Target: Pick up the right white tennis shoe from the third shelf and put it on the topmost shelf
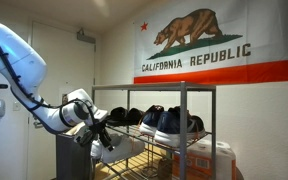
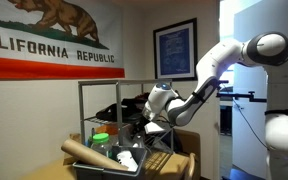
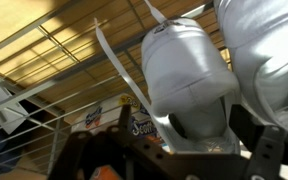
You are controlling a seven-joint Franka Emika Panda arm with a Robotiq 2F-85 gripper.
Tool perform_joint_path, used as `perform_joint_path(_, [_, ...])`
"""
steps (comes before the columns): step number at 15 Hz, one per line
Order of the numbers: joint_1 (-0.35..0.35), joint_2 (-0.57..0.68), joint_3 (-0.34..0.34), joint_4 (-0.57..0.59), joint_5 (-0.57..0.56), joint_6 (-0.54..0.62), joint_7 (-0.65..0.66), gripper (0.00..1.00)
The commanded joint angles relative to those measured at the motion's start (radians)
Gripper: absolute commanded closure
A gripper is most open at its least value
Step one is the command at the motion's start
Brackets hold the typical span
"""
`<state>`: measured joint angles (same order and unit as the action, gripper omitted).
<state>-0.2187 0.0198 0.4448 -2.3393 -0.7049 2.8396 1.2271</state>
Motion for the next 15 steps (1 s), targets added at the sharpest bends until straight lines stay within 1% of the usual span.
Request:
perform_joint_path(1, [0.004,0.054,-0.006,0.068,-0.092,-0.036,0.083,0.00])
perform_joint_path(5, [0.001,0.049,-0.016,0.059,-0.181,-0.048,0.156,0.00])
perform_joint_path(8, [-0.001,0.039,-0.023,0.044,-0.225,-0.059,0.194,0.00])
perform_joint_path(15, [0.002,0.053,-0.042,0.002,-0.248,-0.087,0.218,0.00])
